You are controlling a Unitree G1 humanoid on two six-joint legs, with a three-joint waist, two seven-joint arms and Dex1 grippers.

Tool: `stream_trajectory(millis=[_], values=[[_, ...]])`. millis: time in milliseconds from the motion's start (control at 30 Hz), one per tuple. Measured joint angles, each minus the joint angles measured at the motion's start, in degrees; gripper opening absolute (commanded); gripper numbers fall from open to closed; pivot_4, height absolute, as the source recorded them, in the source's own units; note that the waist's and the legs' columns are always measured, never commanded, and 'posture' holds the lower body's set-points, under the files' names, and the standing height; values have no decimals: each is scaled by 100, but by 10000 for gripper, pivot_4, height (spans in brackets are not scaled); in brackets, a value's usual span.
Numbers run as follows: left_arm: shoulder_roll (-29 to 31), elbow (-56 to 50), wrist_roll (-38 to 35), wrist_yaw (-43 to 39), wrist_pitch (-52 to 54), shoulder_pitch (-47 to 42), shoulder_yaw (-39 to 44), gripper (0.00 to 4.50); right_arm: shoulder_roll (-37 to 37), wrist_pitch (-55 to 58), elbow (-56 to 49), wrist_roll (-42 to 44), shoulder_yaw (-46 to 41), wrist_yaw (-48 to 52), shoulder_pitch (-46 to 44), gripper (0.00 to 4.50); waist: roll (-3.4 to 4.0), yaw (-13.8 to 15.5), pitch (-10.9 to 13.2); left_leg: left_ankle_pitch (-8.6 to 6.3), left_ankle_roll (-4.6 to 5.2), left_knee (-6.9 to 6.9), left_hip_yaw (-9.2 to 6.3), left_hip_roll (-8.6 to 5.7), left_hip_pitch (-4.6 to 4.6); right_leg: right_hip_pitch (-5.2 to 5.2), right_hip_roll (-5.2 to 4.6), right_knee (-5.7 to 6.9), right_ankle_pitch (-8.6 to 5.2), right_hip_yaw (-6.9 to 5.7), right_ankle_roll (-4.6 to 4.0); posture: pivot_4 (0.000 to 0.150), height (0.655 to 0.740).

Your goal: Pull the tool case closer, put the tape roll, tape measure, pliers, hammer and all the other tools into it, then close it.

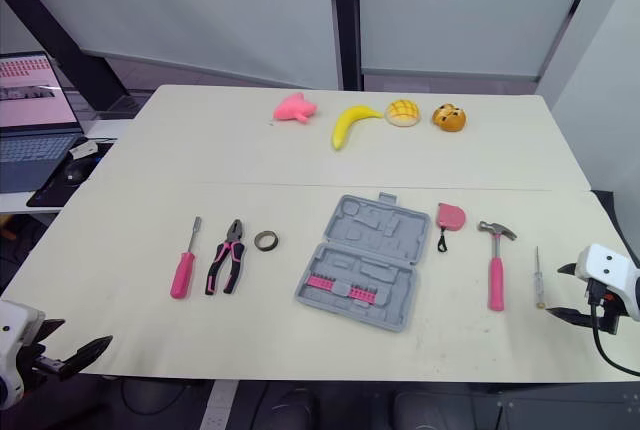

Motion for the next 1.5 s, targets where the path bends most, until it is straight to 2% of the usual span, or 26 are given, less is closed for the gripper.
stream_trajectory(millis=[833, 1167, 1300, 1400, 1500], values=[[-2, -60, -359, -168, 23, -155, 86, 45000, 3, 294, -165, 212, -2, -155, 147, 44683, 0, 1, 0, 0, 0, 0, 1, 1, 0, -1, 1, 0, 0, 1, 0, 1500, 7400], [-2, -37, -524, -264, 251, -208, 87, 45000, 3, 229, -273, 213, -133, -379, 519, 44683, 0, 2, 0, 0, 0, 0, 1, 1, 0, -1, 2, 0, 0, 2, 0, 1500, 7400], [-11, -153, -559, -93, 507, -358, 67, 45000, 179, 676, -752, 417, -405, -701, 712, 44683, -1, 8, -1, 0, 0, 1, -3, 3, -2, -1, 6, 2, 0, 1, 0, 1500, 7400], [-56, -540, -650, 52, 831, -598, -121, 45000, 433, 1492, -1507, 778, -674, -1031, 849, 44683, 1, 23, -1, 0, 0, 3, -3, 3, -3, 0, 6, 3, 2, 3, 4, 1500, 7400], [-49, -893, -750, 4, 981, -908, -495, 38745, 570, 2138, -2332, 1113, -856, -1275, 1019, 38476, 1, 54, -1, 0, -1, 4, -4, 2, -4, 0, 6, 3, 3, 4, 5, 1500, 7400]])
